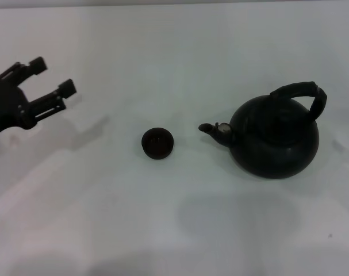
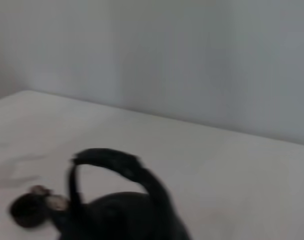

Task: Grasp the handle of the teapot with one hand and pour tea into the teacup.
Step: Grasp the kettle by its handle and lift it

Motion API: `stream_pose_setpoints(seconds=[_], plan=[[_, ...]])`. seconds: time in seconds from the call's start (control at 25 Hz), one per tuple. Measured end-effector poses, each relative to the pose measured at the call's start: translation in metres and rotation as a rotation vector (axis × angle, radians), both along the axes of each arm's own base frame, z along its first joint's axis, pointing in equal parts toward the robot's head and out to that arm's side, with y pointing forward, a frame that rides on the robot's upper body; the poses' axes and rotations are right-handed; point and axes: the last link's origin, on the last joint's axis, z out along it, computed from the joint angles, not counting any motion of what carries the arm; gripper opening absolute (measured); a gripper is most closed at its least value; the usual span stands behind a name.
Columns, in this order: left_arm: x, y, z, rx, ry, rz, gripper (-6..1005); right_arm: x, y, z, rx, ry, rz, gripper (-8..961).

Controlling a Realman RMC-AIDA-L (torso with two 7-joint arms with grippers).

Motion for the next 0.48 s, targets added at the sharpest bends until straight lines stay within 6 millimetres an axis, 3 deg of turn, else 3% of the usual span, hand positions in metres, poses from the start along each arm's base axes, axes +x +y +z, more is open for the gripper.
stream_pose_setpoints(seconds=[0.16, 0.48], plan=[[-0.014, -0.011, -0.004, 0.109, -0.023, 0.025, 875, -0.011, -0.002, -0.006, -0.027, 0.05, 0.037, 867], [-0.02, -0.019, -0.004, 0.131, -0.036, 0.04, 876, -0.024, 0.014, -0.024, -0.033, 0.069, 0.097, 846]])
